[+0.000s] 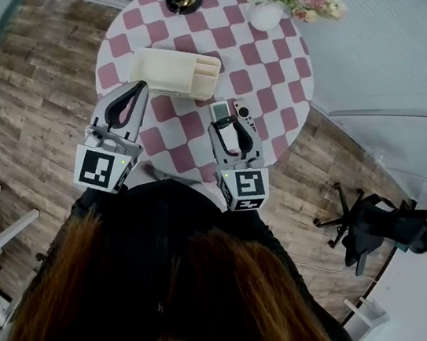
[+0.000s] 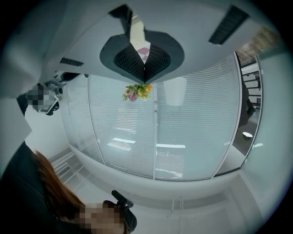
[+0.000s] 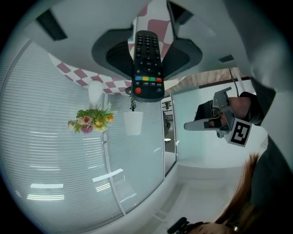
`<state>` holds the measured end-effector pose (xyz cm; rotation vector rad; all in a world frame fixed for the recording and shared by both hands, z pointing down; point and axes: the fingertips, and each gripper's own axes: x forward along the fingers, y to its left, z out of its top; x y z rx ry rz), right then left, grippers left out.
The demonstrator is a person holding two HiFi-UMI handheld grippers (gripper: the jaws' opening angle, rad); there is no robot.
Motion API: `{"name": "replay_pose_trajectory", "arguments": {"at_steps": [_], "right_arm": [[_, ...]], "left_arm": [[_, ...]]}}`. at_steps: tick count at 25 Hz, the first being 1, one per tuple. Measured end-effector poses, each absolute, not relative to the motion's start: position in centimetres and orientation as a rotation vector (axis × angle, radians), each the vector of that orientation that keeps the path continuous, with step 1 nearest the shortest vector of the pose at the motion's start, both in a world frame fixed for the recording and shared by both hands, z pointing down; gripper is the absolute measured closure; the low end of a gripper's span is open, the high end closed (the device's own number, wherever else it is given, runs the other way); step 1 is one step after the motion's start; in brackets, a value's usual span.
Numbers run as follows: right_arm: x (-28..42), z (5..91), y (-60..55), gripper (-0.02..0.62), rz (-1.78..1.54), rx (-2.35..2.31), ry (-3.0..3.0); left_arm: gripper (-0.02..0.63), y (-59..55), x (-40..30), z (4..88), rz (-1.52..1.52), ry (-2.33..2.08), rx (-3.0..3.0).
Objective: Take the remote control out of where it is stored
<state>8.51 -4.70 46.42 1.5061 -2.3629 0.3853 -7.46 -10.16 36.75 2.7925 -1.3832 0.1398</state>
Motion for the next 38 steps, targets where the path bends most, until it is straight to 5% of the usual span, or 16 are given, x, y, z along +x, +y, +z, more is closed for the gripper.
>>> {"name": "replay_pose_trajectory", "arguments": {"at_steps": [13,38], "right_arm": [[6.4,55.5,-1.5,0.39,0.721,1.212,-2.257],[2.1,63.2,-4.5,0.393,0.745,0.965,-2.113]], "left_arm": [[0.597,-10.1,-7.4,36.9,0.134,-1.384,2.789],[0.597,-9.6,-8.7,36.8,0.113,-1.431,2.771]]}}
